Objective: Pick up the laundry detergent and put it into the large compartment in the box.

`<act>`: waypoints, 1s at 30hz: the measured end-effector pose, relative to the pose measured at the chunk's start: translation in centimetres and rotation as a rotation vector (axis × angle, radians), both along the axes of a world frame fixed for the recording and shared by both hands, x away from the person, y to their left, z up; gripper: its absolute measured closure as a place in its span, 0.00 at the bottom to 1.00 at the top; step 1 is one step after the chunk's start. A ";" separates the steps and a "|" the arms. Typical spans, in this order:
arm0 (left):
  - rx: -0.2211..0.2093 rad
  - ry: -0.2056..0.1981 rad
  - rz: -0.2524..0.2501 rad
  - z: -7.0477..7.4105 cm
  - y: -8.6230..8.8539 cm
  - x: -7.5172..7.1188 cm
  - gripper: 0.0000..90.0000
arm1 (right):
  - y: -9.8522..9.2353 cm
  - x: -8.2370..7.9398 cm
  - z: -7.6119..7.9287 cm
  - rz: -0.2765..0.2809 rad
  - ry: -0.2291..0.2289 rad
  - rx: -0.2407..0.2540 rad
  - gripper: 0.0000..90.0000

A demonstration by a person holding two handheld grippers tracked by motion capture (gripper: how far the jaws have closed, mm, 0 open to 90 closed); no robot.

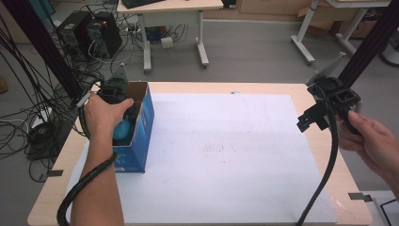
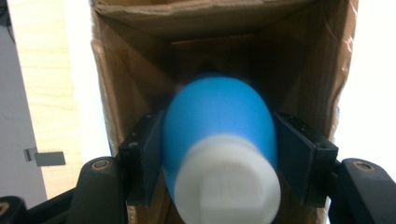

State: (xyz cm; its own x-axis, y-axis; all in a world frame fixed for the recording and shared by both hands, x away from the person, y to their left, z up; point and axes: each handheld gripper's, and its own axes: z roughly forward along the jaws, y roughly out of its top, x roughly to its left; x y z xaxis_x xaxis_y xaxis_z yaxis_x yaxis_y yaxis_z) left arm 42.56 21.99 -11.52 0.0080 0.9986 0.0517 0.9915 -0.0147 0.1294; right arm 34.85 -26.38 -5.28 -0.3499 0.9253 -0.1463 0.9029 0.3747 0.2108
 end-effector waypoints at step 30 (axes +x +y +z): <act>-0.018 -0.024 0.004 3.2 0.3 -2.2 0.13 | 0.3 0.7 -0.7 0.006 0.019 -0.002 0.04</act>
State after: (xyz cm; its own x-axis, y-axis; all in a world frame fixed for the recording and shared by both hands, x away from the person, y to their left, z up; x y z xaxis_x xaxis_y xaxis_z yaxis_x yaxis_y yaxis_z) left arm 40.41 22.31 -8.29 0.0034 0.9994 0.0342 0.9881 -0.0086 0.1537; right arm 35.58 -26.03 -5.98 -0.3585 0.9227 -0.1418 0.9042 0.3810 0.1931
